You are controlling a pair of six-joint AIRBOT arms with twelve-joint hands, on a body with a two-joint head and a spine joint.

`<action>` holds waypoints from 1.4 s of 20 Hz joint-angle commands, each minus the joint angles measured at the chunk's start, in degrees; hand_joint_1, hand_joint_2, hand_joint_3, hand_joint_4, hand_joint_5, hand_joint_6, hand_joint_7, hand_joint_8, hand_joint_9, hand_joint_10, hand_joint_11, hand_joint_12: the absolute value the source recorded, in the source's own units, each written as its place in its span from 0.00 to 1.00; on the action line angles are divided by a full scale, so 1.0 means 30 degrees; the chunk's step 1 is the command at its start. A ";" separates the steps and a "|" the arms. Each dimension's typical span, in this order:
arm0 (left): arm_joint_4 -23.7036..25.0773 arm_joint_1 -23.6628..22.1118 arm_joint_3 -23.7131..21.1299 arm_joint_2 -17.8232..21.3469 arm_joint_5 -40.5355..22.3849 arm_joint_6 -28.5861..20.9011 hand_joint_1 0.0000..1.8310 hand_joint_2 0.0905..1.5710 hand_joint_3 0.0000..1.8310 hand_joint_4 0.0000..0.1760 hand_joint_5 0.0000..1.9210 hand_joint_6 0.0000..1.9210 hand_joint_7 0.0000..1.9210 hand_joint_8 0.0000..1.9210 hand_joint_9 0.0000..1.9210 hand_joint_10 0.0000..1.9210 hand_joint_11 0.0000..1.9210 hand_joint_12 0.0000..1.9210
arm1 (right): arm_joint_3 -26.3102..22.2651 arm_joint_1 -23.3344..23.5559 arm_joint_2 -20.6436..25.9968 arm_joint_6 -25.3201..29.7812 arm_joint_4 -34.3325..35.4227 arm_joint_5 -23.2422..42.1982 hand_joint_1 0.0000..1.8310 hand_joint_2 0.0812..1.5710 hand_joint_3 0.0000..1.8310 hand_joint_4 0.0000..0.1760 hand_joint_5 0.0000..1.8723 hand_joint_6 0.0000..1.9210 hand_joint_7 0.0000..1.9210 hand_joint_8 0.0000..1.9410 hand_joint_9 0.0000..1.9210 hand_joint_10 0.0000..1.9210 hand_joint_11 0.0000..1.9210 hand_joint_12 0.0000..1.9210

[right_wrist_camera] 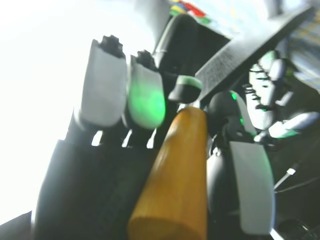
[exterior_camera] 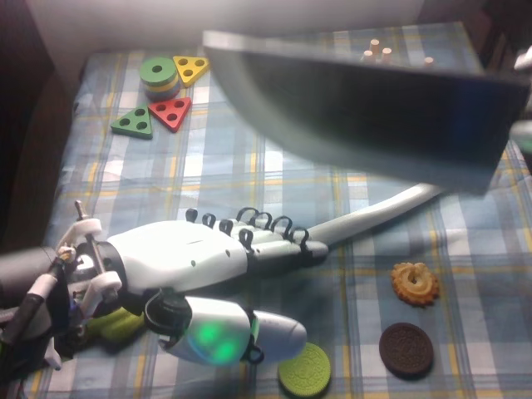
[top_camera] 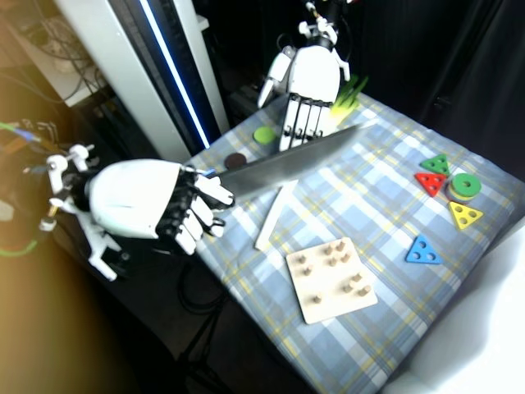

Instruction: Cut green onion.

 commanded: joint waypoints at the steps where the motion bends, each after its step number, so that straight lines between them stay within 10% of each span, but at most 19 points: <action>1: -0.0395 -0.0199 0.0069 0.0075 -0.2565 0.0092 0.00 0.81 0.00 0.00 0.02 0.00 0.00 0.00 0.00 0.00 0.00 0.00 | 0.0125 0.0471 0.0150 -0.0139 0.1071 0.3807 0.26 0.94 0.00 0.18 0.45 1.00 0.61 1.00 0.68 1.00 0.71 1.00; 10: -0.3510 -0.0063 -0.0364 0.1330 -0.6555 0.0946 0.00 0.81 0.00 0.00 0.01 0.00 0.00 0.00 0.00 0.00 0.00 0.00 | 0.1781 0.3284 -0.0325 -0.0581 0.1457 0.1316 0.27 0.92 0.00 0.21 0.50 1.00 0.65 1.00 0.73 1.00 0.77 1.00; 14: -0.6405 0.1052 -0.0758 0.2277 -0.9345 0.1973 0.00 0.81 0.00 0.00 0.02 0.01 0.00 0.00 0.00 0.00 0.00 0.00 | 0.2669 0.4474 -0.0709 -0.0795 0.1092 -0.0957 0.25 0.92 0.00 0.51 0.46 1.00 0.62 1.00 0.70 1.00 0.74 1.00; 16: -0.7028 0.1541 -0.0966 0.2627 -1.0138 0.2168 0.00 0.84 0.01 0.00 0.01 0.00 0.00 0.00 0.00 0.00 0.00 0.00 | 0.2898 0.4989 -0.0868 -0.1194 0.1016 -0.1730 0.24 0.92 0.00 0.85 0.44 1.00 0.58 1.00 0.66 1.00 0.69 1.00; 28: -0.8317 0.2691 -0.1237 0.3014 -1.1288 0.2428 0.00 0.85 0.00 0.00 0.03 0.00 0.02 0.00 0.00 0.00 0.00 0.00 | 0.3951 0.6269 -0.1529 -0.1658 -0.0073 -0.5137 0.19 0.94 0.00 1.00 0.42 1.00 0.59 1.00 0.68 1.00 0.72 1.00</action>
